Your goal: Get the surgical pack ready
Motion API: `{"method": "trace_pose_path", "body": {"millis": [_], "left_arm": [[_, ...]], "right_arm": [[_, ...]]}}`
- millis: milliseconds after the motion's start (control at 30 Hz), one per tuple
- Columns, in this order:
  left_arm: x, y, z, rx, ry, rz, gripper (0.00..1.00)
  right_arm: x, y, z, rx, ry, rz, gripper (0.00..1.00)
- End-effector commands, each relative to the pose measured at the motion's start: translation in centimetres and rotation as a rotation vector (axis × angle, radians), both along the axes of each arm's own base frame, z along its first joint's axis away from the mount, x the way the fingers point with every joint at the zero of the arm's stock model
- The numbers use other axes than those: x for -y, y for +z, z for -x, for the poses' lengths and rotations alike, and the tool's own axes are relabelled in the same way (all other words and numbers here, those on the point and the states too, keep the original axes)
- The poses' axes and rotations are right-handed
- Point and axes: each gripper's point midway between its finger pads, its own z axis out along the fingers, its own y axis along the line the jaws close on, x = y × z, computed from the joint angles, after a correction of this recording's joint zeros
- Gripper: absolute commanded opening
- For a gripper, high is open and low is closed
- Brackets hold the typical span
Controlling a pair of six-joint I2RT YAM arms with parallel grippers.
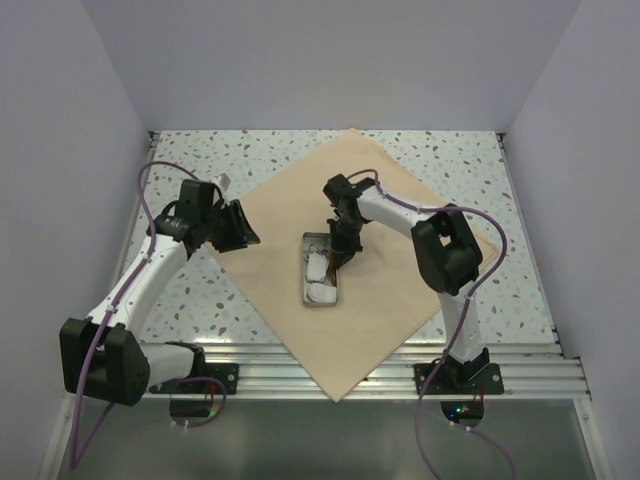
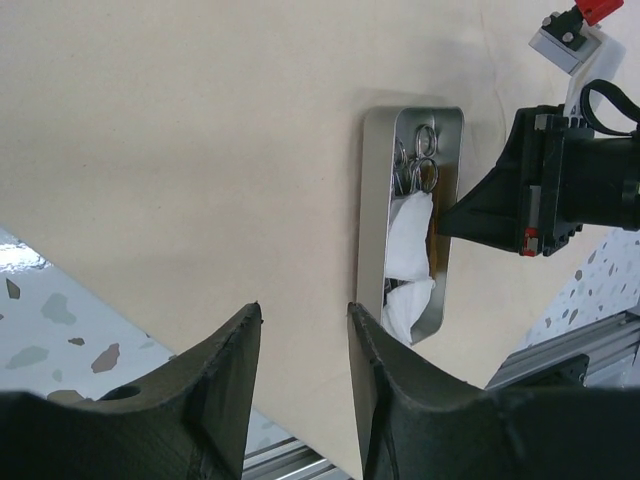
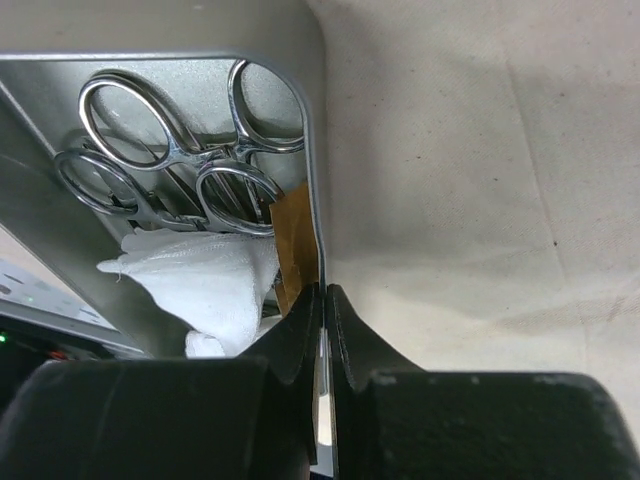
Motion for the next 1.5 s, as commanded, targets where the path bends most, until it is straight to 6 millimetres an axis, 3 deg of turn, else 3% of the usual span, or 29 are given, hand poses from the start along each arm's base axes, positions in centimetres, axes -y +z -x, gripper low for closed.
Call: {"method": "trace_pose_path", "body": {"millis": [0, 200, 367, 467, 500, 633, 767, 833, 900, 933, 1033, 1067, 1100, 1133, 1200, 1267, 1300, 1367, 1400, 1433, 1467], "left_arm": [[0.0, 0.3, -0.2, 0.012, 0.005, 0.003, 0.43], [1.1, 0.8, -0.4, 0.008, -0.030, 0.058, 0.42], [1.9, 0.8, 0.5, -0.004, -0.075, 0.098, 0.41], [2.2, 0.3, 1.4, -0.018, -0.088, 0.116, 0.41], [2.4, 0.1, 1.6, -0.025, -0.096, 0.117, 0.41], [2.9, -0.5, 2.1, -0.045, -0.118, 0.130, 0.40], [3.1, -0.5, 2.0, -0.042, -0.133, 0.125, 0.40], [3.2, -0.7, 2.1, -0.041, -0.146, 0.125, 0.41], [3.5, -1.0, 2.3, -0.042, -0.159, 0.137, 0.41], [3.6, -1.1, 2.3, -0.043, -0.162, 0.145, 0.41], [4.0, -2.0, 2.2, -0.058, -0.171, 0.157, 0.39], [4.0, -2.2, 2.2, -0.067, -0.175, 0.159, 0.38], [4.1, -2.5, 2.1, -0.072, -0.182, 0.153, 0.36], [4.2, -3.2, 2.2, -0.095, -0.187, 0.148, 0.30], [4.0, -4.1, 2.2, -0.115, -0.188, 0.129, 0.22], [3.9, -5.4, 2.1, -0.141, -0.175, 0.109, 0.16], [3.8, -6.0, 2.1, -0.156, -0.168, 0.103, 0.14], [4.3, -7.2, 2.0, -0.206, -0.152, 0.102, 0.03], [4.5, -7.6, 1.9, -0.222, -0.144, 0.094, 0.03], [4.6, -8.4, 1.9, -0.254, -0.135, 0.078, 0.00], [4.7, -8.8, 1.7, -0.271, -0.112, 0.061, 0.00]], "right_arm": [[0.1, 1.1, -0.2, 0.008, -0.158, 0.024, 0.00], [1.6, 4.7, -0.6, 0.061, -0.464, 0.099, 0.00], [1.6, 5.9, -0.9, 0.043, -0.744, 0.105, 0.00], [1.8, 4.7, -0.3, -0.013, -0.941, 0.110, 0.00], [1.1, 4.4, -0.7, -0.028, -1.033, 0.075, 0.00], [0.6, 3.3, -0.6, -0.063, -1.191, 0.031, 0.00], [0.7, 2.1, -0.5, -0.072, -1.236, 0.019, 0.00], [1.0, 1.9, -0.5, -0.060, -1.214, 0.027, 0.03], [1.2, 2.5, -0.5, -0.047, -1.184, 0.052, 0.27], [1.3, 2.8, -0.5, -0.028, -1.133, 0.055, 0.49], [1.7, 4.7, -0.5, 0.027, -0.966, 0.078, 0.71], [1.5, 6.3, -1.0, 0.059, -0.912, 0.060, 0.74], [2.6, 7.1, -0.5, 0.103, -0.795, 0.102, 0.76], [3.0, 7.9, -0.7, 0.135, -0.738, 0.102, 0.83], [4.2, 9.7, -1.3, 0.211, -0.553, 0.097, 0.87], [5.7, 10.9, -1.9, 0.276, -0.447, 0.114, 0.88], [7.3, 11.1, -2.3, 0.302, -0.356, 0.147, 0.88], [10.2, 11.2, -4.1, 0.356, -0.275, 0.183, 0.80], [11.0, 11.1, -4.8, 0.364, -0.255, 0.172, 0.72], [11.7, 11.1, -5.4, 0.372, -0.245, 0.155, 0.43], [12.1, 10.6, -5.4, 0.348, -0.231, 0.114, 0.36]]}}
